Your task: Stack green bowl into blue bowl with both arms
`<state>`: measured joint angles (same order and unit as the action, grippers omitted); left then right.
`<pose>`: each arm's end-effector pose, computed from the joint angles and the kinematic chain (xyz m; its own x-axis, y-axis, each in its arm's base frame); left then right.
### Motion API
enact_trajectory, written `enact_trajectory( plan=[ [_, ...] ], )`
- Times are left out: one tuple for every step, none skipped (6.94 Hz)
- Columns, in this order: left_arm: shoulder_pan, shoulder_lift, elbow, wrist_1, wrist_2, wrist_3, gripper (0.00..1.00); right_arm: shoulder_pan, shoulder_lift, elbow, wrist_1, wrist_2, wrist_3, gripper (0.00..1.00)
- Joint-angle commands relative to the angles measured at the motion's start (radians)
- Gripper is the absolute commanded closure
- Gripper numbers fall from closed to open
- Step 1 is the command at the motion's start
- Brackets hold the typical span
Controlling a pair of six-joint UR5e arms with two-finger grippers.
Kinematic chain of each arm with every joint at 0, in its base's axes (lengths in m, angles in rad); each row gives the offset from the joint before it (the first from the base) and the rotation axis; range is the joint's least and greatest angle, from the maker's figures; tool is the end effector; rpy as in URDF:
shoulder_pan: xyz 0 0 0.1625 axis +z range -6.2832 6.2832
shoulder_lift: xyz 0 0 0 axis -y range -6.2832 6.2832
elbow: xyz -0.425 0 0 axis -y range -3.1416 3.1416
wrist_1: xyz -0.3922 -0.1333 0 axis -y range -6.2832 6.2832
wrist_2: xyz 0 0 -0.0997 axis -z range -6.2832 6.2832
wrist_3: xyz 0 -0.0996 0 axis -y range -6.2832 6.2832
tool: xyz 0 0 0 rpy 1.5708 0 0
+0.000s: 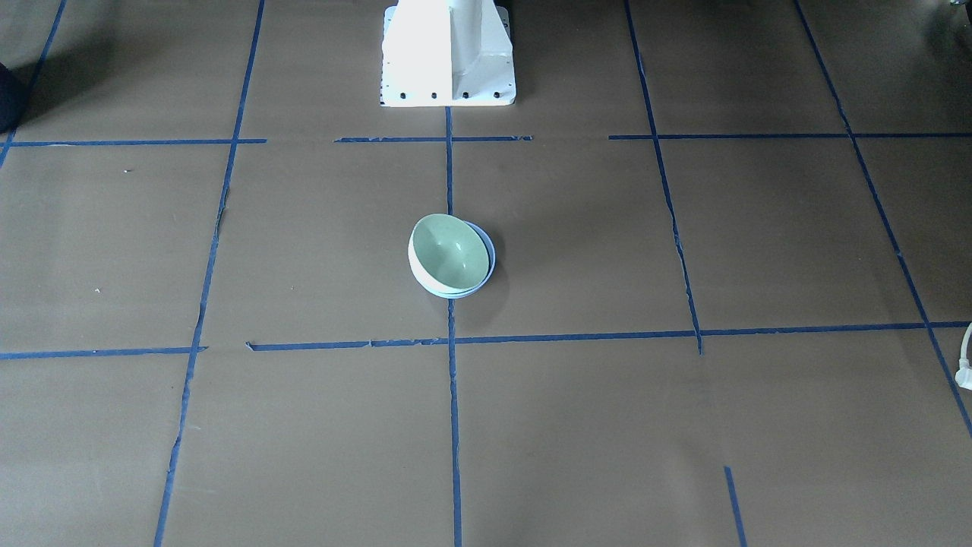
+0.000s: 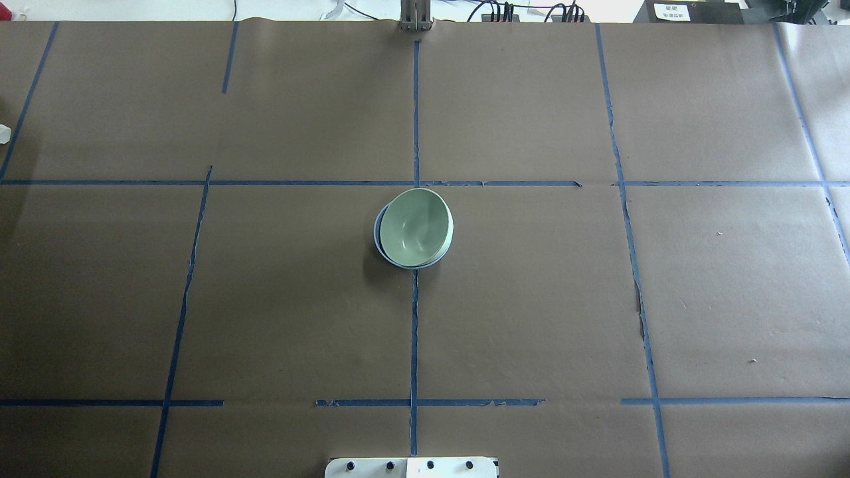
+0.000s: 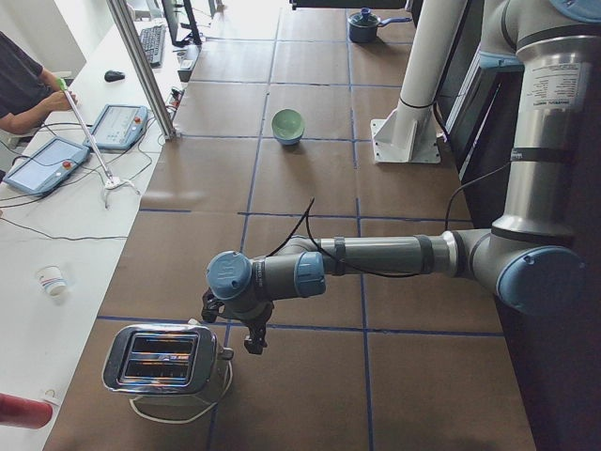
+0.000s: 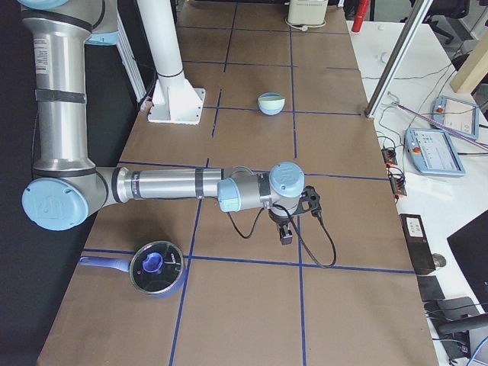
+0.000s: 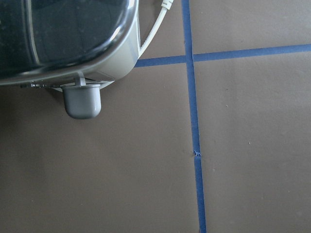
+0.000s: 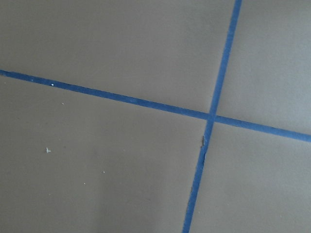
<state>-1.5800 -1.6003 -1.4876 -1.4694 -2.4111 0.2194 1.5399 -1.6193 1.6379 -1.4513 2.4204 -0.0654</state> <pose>-0.0636 -0.4918 0.6894 0.6522 0.0967 -0.7519 -0.1361 0.9906 0.0094 0.0437 -0.4809 0.6311 0.6534 -0.1882 0.7333 0.0735 0.9798 0.1860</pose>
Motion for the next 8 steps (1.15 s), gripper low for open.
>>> enact_trajectory(
  plan=[
    [-0.006, 0.0, -0.002, 0.0, 0.004, -0.006, 0.0, 0.043, -0.06, -0.015, -0.006, -0.004, 0.001, 0.0],
    [-0.006, 0.002, -0.002, 0.0, 0.007, -0.006, 0.0, 0.087, -0.068, -0.009, -0.023, -0.003, 0.001, 0.0],
    [-0.005, 0.002, 0.001, 0.001, 0.009, -0.006, 0.0, 0.103, -0.059, -0.004, -0.055, -0.004, 0.001, 0.0],
    [-0.005, 0.002, 0.007, 0.001, 0.009, -0.005, 0.0, 0.103, -0.054, -0.003, -0.079, -0.006, 0.001, 0.0],
    [-0.005, 0.002, 0.009, 0.001, 0.01, -0.005, 0.0, 0.103, -0.054, -0.003, -0.084, -0.007, 0.001, 0.0],
    [-0.005, 0.002, 0.001, 0.001, 0.012, -0.003, 0.0, 0.103, -0.053, -0.003, -0.086, -0.012, 0.001, 0.0],
    [-0.006, -0.001, -0.02, 0.003, 0.041, -0.005, 0.0, 0.103, -0.041, -0.003, -0.087, -0.032, 0.001, 0.0],
    [-0.006, 0.002, -0.06, 0.011, 0.071, -0.005, 0.0, 0.103, -0.04, -0.001, -0.087, -0.05, 0.001, 0.0]
  ],
)
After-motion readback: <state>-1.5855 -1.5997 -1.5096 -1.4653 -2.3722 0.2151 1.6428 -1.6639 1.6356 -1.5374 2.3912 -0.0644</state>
